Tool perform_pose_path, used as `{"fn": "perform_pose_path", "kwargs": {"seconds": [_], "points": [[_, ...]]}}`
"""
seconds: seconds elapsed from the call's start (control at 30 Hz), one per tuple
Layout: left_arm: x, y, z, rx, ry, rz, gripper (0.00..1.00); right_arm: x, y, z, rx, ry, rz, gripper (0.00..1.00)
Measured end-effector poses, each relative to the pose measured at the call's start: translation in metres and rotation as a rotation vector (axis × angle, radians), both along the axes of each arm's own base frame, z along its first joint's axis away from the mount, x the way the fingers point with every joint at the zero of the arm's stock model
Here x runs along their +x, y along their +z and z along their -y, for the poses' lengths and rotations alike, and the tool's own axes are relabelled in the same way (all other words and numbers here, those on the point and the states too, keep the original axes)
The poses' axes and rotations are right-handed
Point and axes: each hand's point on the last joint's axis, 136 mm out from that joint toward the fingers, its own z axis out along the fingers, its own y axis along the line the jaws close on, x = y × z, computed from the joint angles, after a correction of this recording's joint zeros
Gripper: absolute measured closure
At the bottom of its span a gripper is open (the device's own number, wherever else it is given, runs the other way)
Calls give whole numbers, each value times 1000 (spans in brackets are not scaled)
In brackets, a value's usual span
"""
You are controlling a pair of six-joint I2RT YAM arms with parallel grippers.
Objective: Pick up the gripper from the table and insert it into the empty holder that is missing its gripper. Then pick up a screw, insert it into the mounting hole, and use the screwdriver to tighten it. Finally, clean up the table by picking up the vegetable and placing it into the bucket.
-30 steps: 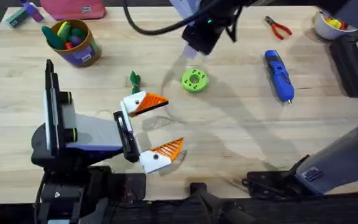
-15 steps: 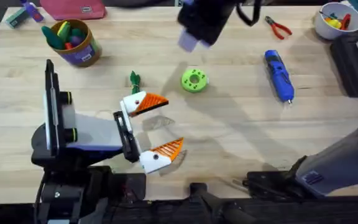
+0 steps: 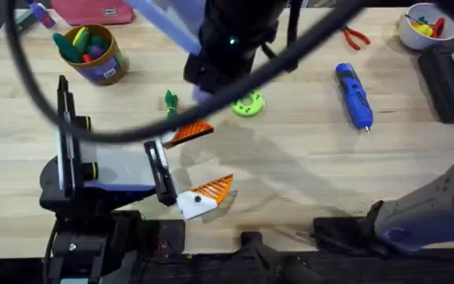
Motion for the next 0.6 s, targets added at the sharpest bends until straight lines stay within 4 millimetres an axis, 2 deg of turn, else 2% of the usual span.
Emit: {"fn": "perform_pose_path", "kwargs": {"seconds": [0.23, 0.5, 0.6], "points": [[0, 0, 0, 0, 0, 0, 14, -25, 1, -19, 37, 115, -39, 995], [0, 0, 0, 0, 0, 0, 15, -32, -9, -33, 31, 184, -44, 995], [0, 0, 0, 0, 0, -1, 15, -41, -11, -42, 28, 249, -35, 995]]}}
